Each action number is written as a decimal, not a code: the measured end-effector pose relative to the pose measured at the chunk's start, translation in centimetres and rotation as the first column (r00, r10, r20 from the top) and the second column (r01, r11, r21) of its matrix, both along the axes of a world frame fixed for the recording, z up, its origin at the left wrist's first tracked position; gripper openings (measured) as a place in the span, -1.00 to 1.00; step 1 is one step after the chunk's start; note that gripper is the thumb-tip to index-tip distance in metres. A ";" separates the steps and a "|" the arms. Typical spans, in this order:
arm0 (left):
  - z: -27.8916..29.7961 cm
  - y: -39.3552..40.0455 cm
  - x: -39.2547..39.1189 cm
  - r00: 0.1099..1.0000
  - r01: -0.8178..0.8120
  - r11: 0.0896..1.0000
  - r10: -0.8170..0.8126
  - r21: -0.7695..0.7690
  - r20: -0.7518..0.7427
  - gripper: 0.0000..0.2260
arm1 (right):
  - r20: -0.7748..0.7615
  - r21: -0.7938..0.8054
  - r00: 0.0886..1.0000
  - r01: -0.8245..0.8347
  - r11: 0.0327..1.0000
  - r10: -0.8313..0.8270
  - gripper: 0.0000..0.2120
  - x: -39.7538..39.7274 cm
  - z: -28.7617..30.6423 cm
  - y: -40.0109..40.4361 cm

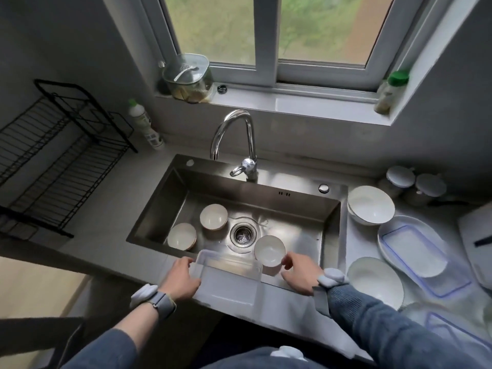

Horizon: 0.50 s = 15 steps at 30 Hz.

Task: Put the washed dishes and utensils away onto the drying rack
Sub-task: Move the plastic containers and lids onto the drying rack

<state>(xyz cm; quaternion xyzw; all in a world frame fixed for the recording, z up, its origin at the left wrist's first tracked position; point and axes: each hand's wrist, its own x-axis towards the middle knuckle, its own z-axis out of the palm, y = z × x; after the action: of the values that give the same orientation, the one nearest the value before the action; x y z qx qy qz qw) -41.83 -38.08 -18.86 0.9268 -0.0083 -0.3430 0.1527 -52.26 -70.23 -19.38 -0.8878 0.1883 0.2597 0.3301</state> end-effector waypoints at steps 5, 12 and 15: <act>-1.6 0.2 1.7 0.992 0.120 0.993 -0.119 0.009 -0.032 -0.80 | -0.074 -0.058 0.987 0.140 0.988 -0.144 -0.78 -2.9 -0.7 1.0; -2.9 0.7 2.8 0.983 0.181 0.978 -0.176 -0.104 0.056 -0.78 | 0.001 -0.073 0.906 0.423 0.903 -0.424 -0.94 -9.2 -1.1 5.3; -2.7 0.1 2.8 0.965 0.261 0.956 -0.252 -0.137 0.076 -0.80 | -0.012 -0.088 0.830 0.554 0.828 -0.557 -0.88 -12.2 -1.1 7.2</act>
<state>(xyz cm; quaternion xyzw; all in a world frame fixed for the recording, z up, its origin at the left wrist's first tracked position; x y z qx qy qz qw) -39.07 -37.96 -21.51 0.9138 -0.1578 -0.3314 0.1738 -64.50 -63.00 -20.49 -0.8023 0.4548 0.1610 0.3516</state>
